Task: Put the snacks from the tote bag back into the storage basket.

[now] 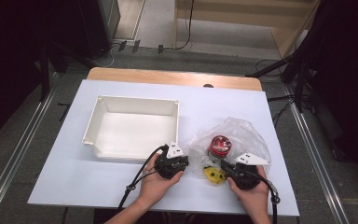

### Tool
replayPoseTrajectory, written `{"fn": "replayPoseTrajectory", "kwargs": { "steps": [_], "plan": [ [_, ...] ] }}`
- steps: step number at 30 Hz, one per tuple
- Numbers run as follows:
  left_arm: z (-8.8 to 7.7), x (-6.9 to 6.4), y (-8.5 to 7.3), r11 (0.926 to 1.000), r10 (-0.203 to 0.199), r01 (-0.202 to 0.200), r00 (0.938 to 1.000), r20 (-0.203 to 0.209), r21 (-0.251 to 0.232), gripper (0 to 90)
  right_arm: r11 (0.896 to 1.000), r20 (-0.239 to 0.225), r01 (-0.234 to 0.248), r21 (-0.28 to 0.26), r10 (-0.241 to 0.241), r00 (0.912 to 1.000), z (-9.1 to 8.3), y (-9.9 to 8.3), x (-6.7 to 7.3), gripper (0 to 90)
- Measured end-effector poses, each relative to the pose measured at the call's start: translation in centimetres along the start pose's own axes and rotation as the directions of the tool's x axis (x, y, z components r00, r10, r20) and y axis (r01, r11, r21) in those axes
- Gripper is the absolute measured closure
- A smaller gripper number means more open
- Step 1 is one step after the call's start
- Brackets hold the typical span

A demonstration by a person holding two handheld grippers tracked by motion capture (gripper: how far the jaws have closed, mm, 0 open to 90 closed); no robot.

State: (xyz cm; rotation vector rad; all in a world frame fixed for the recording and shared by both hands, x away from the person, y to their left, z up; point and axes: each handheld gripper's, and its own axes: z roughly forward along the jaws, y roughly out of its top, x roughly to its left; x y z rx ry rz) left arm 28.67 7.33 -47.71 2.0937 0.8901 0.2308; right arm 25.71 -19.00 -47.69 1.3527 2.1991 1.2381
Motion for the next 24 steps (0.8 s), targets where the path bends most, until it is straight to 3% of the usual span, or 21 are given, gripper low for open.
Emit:
{"fn": "replayPoseTrajectory", "kwargs": {
  "steps": [2, 4, 6, 11, 13, 18, 21, 24],
  "plan": [
    [0.0, 0.0, 0.0, 1.0, 0.001, -0.001, 1.0, -0.001, 0.001, 84.1, 0.997, -0.041, -0.015, -0.075, 0.012, 0.9991, -0.7, 0.5, 0.3, 85.8],
    [0.0, 0.0, 0.0, 1.0, 0.002, -0.002, 1.0, -0.003, 0.0, 84.0, 0.993, -0.072, -0.018, -0.114, 0.01, 0.9973, -1.1, 0.8, 0.7, 84.9],
    [0.0, 0.0, 0.0, 1.0, 0.003, -0.003, 1.0, -0.002, -0.001, 84.0, 0.994, -0.078, 0.004, -0.112, -0.013, 0.9969, -0.9, 0.9, 1.3, 84.6],
    [0.0, 0.0, 0.0, 1.0, 0.004, -0.004, 1.0, -0.003, -0.001, 83.9, 0.999, -0.074, 0.042, -0.001, -0.042, 0.9964, 1.0, 0.2, 1.8, 84.6],
    [0.0, 0.0, 0.0, 1.0, 0.004, -0.004, 1.0, -0.003, -0.001, 83.8, 0.999, -0.073, 0.047, 0.02, -0.045, 0.9963, 1.3, 0.1, 1.9, 84.4],
    [0.0, 0.0, 0.0, 1.0, 0.004, -0.004, 1.0, -0.003, -0.002, 83.8, 0.999, -0.078, 0.036, -0.026, -0.038, 0.9962, 0.6, 0.3, 1.9, 78.4],
    [0.0, -0.1, 0.0, 1.0, 0.005, -0.005, 1.0, -0.003, -0.001, 83.7, 0.996, -0.044, 0.022, -0.088, -0.026, 0.9987, -0.2, 0.7, 1.8, 69.4],
    [0.0, 0.0, 0.0, 1.0, 0.009, -0.009, 1.0, -0.005, 0.003, 83.6, 0.993, -0.036, 0.021, -0.114, -0.025, 0.999, -0.8, 0.8, 1.8, 66.8]
  ]
}}
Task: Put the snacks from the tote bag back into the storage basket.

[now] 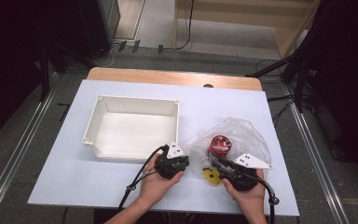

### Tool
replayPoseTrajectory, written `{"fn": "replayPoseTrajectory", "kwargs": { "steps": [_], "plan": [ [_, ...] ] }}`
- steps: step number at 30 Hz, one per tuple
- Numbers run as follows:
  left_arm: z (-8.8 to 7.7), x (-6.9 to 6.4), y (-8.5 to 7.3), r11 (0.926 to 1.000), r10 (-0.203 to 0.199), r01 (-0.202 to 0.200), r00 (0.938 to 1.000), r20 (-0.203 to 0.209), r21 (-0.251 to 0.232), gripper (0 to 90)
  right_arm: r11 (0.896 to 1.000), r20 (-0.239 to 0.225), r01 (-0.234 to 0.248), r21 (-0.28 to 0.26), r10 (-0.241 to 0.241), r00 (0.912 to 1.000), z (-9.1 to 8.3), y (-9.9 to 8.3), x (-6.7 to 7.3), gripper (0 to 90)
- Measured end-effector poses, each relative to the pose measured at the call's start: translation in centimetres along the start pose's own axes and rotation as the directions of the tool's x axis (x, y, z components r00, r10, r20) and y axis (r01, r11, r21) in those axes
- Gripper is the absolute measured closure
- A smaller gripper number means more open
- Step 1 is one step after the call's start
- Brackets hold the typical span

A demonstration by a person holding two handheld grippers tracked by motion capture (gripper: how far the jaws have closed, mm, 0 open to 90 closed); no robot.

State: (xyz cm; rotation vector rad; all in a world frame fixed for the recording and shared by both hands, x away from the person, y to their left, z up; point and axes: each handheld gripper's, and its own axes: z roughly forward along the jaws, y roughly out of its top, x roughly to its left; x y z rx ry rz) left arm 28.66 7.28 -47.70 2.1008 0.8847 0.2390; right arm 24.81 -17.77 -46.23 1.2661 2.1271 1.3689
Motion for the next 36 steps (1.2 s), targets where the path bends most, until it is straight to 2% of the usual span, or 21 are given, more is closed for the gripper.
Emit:
{"fn": "replayPoseTrajectory", "kwargs": {
  "steps": [6, 11, 13, 17, 20, 25, 30, 36],
  "plan": [
    [0.0, 0.0, 0.0, 1.0, 0.0, 0.0, 1.0, 0.0, -0.001, 83.6, 1.0, 0.026, 0.001, -0.021, 0.0, 0.9997, -0.7, 0.4, 0.1, 63.1],
    [0.0, 0.0, 0.0, 1.0, 0.002, -0.002, 1.0, -0.001, 0.0, 83.9, 0.996, 0.109, -0.033, -0.077, 0.041, 0.9932, -1.6, 0.5, -0.5, 59.3],
    [0.0, 0.0, 0.0, 1.0, 0.003, -0.003, 1.0, -0.002, 0.001, 84.2, 0.995, 0.127, -0.056, -0.083, 0.066, 0.9897, -1.6, 0.5, -0.9, 53.3],
    [0.0, -0.1, 0.0, 1.0, 0.008, -0.008, 1.0, -0.003, 0.002, 84.4, 0.996, 0.165, -0.068, -0.064, 0.078, 0.9831, -0.6, 0.2, -1.4, 43.9],
    [0.0, -0.1, 0.0, 1.0, 0.009, -0.009, 1.0, -0.003, 0.002, 84.4, 0.994, 0.162, -0.091, -0.066, 0.101, 0.9817, 0.0, 0.4, -1.6, 36.6],
    [0.1, -0.2, 0.0, 0.9999, 0.011, -0.011, 0.9999, -0.005, 0.0, 84.5, 0.994, 0.179, -0.107, -0.027, 0.111, 0.9775, 1.5, 0.6, -1.7, 25.1],
    [0.1, -0.2, 0.0, 0.9999, 0.016, -0.016, 0.9998, -0.007, 0.0, 84.7, 0.991, 0.187, -0.131, -0.021, 0.133, 0.9733, 2.7, 0.9, -1.6, 22.8],
    [0.0, -0.2, 0.0, 0.9999, 0.016, -0.016, 0.9999, -0.005, 0.0, 85.7, 0.99, 0.205, -0.137, -0.023, 0.138, 0.9689, 3.8, 1.0, -1.5, 22.2]
  ]
}}
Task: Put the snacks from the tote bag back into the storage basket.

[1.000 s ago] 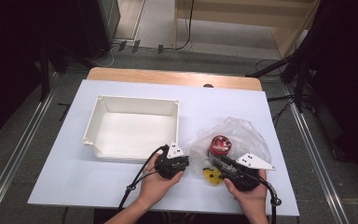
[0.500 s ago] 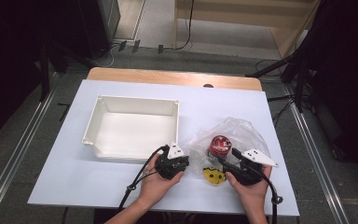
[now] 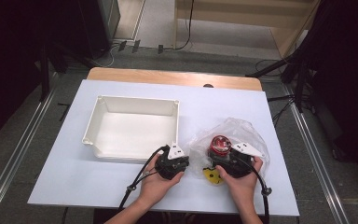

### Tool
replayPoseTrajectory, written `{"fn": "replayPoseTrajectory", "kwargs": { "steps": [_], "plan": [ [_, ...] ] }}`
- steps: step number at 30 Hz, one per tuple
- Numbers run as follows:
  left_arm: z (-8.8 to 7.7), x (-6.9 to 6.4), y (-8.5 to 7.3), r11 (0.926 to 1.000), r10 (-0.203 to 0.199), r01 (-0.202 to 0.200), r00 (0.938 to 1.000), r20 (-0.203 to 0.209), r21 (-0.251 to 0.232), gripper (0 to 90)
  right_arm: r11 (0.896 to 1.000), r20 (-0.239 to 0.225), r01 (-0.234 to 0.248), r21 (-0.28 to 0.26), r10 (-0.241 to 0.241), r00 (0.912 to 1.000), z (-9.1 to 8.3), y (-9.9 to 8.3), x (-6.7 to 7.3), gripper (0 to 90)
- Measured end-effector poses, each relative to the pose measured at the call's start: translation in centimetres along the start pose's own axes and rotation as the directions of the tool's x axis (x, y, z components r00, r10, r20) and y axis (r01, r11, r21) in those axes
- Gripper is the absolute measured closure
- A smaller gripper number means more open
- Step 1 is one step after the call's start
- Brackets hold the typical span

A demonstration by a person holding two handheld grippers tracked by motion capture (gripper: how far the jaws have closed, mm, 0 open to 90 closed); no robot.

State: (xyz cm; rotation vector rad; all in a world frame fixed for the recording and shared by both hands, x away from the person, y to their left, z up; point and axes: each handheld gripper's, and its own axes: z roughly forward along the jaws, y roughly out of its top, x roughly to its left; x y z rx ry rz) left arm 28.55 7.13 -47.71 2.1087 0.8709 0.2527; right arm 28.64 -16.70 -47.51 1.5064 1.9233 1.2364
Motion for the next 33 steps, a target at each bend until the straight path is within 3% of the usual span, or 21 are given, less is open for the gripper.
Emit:
{"fn": "replayPoseTrajectory", "kwargs": {
  "steps": [17, 25, 33],
  "plan": [
    [0.0, -0.2, 0.0, 0.9999, 0.011, -0.011, 0.9999, -0.007, -0.007, 87.4, 0.999, 0.026, 0.024, -0.03, -0.023, 0.9994, 1.2, 0.6, 0.6, 24.2],
    [-0.2, -0.1, -0.1, 0.9998, 0.007, -0.007, 0.9999, -0.011, -0.018, 88.0, 0.999, 0.018, 0.026, -0.031, -0.025, 0.9995, 0.6, 1.2, 0.7, 26.0],
    [-0.2, 0.0, -0.1, 0.9997, -0.009, 0.009, 1.0, -0.003, -0.023, 82.6, 0.997, -0.01, 0.029, -0.066, -0.03, 0.9995, -1.6, 2.6, 0.9, 26.0]
  ]
}}
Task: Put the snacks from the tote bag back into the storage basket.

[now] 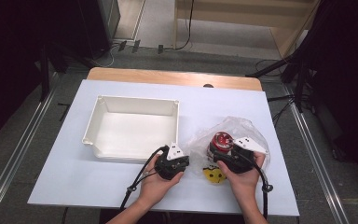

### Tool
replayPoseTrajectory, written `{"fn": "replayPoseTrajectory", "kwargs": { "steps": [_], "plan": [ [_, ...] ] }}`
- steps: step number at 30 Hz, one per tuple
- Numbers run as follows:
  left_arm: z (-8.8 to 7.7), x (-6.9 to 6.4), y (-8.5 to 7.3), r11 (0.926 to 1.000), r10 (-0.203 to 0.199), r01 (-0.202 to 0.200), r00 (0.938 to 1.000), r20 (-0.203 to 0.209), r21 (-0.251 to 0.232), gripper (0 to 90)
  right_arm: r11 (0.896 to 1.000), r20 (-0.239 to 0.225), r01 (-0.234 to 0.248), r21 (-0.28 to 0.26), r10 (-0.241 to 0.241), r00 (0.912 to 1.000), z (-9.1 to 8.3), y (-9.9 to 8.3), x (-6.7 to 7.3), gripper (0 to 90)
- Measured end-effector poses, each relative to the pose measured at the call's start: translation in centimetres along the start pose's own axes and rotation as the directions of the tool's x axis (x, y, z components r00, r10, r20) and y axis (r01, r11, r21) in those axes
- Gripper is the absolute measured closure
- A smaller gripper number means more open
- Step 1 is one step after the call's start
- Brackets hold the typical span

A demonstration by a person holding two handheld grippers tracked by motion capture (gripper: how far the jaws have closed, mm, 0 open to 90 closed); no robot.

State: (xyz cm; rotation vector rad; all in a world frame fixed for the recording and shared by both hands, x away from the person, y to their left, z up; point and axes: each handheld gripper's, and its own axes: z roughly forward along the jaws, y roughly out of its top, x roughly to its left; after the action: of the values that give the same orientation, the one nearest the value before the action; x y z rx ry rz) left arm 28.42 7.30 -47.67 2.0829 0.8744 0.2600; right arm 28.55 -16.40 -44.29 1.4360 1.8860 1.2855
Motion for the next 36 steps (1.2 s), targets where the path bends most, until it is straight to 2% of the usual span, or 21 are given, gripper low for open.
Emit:
{"fn": "replayPoseTrajectory", "kwargs": {
  "steps": [5, 8, 10, 15, 16, 21, 26, 27, 29, 30, 31, 34, 36],
  "plan": [
    [-0.5, 0.2, -0.2, 0.9992, -0.018, 0.019, 0.9995, 0.025, -0.035, 67.5, 1.0, -0.005, 0.01, -0.017, -0.01, 0.9999, -1.3, 0.6, -0.3, 26.0],
    [-0.8, 0.0, -0.3, 0.9992, -0.006, 0.008, 0.9984, 0.057, -0.04, 59.5, 1.0, -0.009, 0.006, -0.029, -0.006, 0.9999, -1.9, 1.0, -0.5, 26.0],
    [-1.0, -0.1, -0.4, 0.999, 0.006, -0.003, 0.998, 0.063, -0.046, 53.2, 0.999, -0.032, -0.004, -0.039, 0.003, 0.9995, -2.2, 1.3, -0.8, 26.0],
    [-1.8, -0.2, -0.6, 0.9962, 0.021, -0.013, 0.996, 0.087, -0.086, 43.7, 0.999, -0.038, 0.002, -0.04, -0.004, 0.9993, -2.4, 1.7, -1.1, 26.0],
    [-1.9, -0.2, -0.6, 0.9958, 0.02, -0.012, 0.996, 0.087, -0.091, 39.0, 0.999, -0.038, 0.001, -0.036, -0.003, 0.9993, -2.4, 1.8, -1.1, 26.0],
    [-3.0, -0.2, -1.1, 0.9935, 0.032, -0.023, 0.9965, 0.077, -0.112, 33.0, 0.999, -0.041, 0.011, -0.038, -0.012, 0.9991, -2.6, 2.1, -0.9, 26.0],
    [-4.2, 0.3, -1.8, 0.992, 0.017, -0.009, 0.9976, 0.066, -0.126, 23.8, 0.999, -0.052, 0.017, -0.041, -0.019, 0.9985, -2.6, 2.5, -0.8, 26.0],
    [-4.4, 0.4, -1.9, 0.9912, 0.016, -0.005, 0.9966, 0.081, -0.132, 23.3, 0.999, -0.055, 0.023, -0.039, -0.025, 0.9982, -2.6, 2.6, -0.7, 26.0],
    [-5.0, 0.6, -2.3, 0.9902, 0.027, -0.016, 0.9966, 0.078, -0.139, 23.2, 0.999, -0.056, 0.022, -0.036, -0.024, 0.9981, -2.5, 2.8, -0.6, 26.0],
    [-5.2, 0.7, -2.4, 0.9906, 0.029, -0.019, 0.997, 0.072, -0.136, 17.7, 0.999, -0.061, 0.025, -0.038, -0.028, 0.9977, -2.4, 2.9, -0.5, 26.0],
    [-5.5, 0.8, -2.6, 0.99, 0.028, -0.017, 0.9962, 0.082, -0.14, 17.5, 0.999, -0.063, 0.027, -0.034, -0.029, 0.9976, -2.4, 2.9, -0.4, 26.0],
    [-6.2, 1.1, -3.0, 0.9887, 0.036, -0.026, 0.9969, 0.07, -0.148, 13.8, 0.999, -0.07, 0.036, -0.034, -0.038, 0.9968, -2.2, 3.1, 0.0, 26.0],
    [-6.7, 1.6, -3.3, 0.988, 0.022, -0.012, 0.9978, 0.062, -0.154, 13.4, 0.998, -0.076, 0.041, -0.036, -0.044, 0.9962, -2.1, 3.3, 0.2, 26.0]
  ]
}}
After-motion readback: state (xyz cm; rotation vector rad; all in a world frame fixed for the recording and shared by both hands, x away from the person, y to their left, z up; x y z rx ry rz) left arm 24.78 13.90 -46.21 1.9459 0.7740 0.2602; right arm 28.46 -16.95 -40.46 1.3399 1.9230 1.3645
